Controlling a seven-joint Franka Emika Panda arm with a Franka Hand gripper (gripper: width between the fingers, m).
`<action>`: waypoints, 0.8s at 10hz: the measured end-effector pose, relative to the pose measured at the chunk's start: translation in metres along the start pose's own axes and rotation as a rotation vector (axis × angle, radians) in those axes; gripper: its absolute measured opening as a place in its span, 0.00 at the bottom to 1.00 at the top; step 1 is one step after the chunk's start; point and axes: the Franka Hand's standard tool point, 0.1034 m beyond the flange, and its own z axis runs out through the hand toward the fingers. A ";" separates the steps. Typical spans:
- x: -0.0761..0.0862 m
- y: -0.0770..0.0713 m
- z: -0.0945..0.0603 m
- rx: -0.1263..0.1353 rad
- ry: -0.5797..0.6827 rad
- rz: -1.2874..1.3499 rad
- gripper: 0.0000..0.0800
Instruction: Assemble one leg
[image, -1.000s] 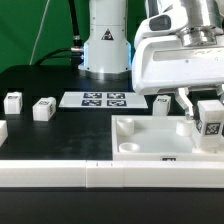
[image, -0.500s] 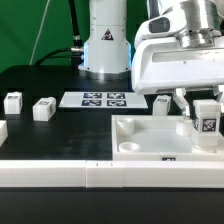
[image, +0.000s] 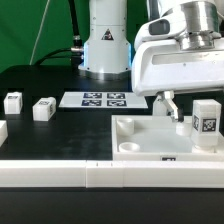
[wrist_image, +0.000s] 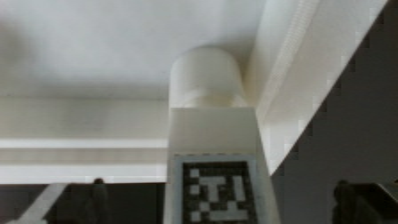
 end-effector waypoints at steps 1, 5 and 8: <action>0.000 0.000 0.000 0.000 0.000 0.000 0.81; 0.014 -0.005 -0.014 0.018 -0.027 0.000 0.81; 0.017 -0.006 -0.018 0.033 -0.075 0.003 0.81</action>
Offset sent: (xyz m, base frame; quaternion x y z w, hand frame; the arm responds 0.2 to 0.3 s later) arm 0.0034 -0.0025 0.0308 -0.0207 -0.0277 -0.0009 0.9994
